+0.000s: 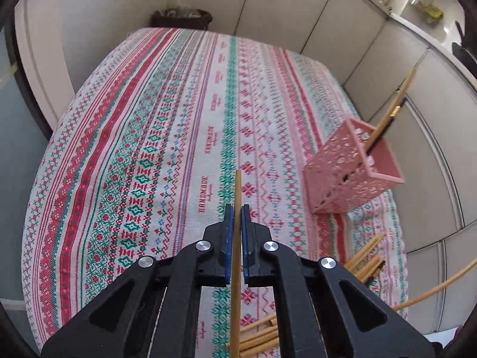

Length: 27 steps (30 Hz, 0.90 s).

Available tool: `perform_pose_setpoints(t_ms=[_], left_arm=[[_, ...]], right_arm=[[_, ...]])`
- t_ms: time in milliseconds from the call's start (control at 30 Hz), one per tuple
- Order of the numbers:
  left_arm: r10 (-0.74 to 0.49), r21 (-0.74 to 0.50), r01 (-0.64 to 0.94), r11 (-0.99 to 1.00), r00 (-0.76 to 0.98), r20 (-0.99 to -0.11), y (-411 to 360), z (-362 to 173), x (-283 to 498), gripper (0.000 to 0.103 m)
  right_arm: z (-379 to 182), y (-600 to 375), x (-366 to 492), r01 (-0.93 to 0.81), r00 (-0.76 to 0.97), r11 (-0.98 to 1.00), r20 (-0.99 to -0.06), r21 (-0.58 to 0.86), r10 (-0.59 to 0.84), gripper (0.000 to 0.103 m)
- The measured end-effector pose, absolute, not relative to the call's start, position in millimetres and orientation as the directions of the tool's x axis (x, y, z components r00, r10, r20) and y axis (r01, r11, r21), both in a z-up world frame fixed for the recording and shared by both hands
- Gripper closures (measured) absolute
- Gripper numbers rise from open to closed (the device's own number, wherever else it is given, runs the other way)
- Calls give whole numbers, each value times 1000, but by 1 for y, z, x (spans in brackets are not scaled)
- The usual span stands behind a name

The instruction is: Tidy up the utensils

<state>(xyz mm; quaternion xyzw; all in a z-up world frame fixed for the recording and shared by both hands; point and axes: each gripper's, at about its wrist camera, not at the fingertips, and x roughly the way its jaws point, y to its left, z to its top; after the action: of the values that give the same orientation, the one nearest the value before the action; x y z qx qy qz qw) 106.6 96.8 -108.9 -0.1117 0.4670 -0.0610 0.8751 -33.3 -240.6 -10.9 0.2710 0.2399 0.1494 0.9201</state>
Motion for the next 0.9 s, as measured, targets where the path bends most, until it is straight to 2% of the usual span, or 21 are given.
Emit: perform_pose_setpoints(t_ms=[233,533,700,900], left_arm=[[-302,-286,145,947,706,-641,75,-35,41,99],[-371,-264,284,922,846,-384,24,75,51,99],[-366,-236,299,925,871,-328,7,109,70,99],[-349,-215,294,932,886,-304,4,125,82,99]], right_arm=[[-7,-232,-36,-166,839,816,-356,554,412,97],[-10,-235,-36,-150,841,822,-366,549,398,97],[-4,-239,-37,-163,840,807,-349,567,415,97],[25,-246,-39,-194,857,771,-278,607,434,97]])
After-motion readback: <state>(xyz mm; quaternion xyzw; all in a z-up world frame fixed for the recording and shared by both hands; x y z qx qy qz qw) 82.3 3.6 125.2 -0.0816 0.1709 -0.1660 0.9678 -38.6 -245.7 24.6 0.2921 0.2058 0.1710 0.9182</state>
